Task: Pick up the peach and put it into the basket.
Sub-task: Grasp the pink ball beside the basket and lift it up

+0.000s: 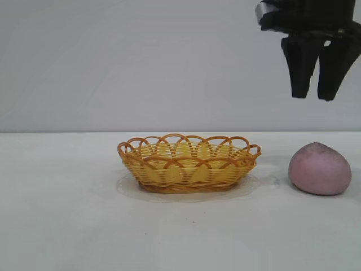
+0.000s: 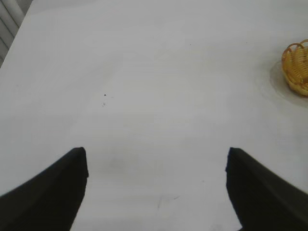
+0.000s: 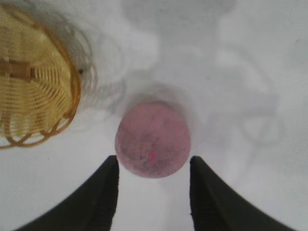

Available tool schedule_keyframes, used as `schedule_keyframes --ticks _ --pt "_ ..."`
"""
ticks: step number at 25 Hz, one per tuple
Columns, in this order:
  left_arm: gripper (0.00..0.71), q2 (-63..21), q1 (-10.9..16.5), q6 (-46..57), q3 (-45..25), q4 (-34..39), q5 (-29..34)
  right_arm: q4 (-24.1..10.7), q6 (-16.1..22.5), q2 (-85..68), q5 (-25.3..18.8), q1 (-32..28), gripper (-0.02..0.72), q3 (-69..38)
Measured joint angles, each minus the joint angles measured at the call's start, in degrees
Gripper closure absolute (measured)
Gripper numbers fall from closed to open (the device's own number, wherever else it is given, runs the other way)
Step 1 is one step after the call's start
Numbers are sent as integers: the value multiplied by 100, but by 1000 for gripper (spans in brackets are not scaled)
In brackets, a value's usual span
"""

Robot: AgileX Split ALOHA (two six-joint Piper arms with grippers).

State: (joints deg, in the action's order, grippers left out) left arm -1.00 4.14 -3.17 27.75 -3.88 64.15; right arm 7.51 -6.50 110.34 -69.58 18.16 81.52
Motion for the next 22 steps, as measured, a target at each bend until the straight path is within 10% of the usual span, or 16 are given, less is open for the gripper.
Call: schedule_keyframes --ticks 11,22 --pt "183 0 0 0 0 0 0 -53 25 -221 1401 96 380 -1013" --pt "183 0 0 0 0 0 0 -76 25 303 1778 96 454 -1022"
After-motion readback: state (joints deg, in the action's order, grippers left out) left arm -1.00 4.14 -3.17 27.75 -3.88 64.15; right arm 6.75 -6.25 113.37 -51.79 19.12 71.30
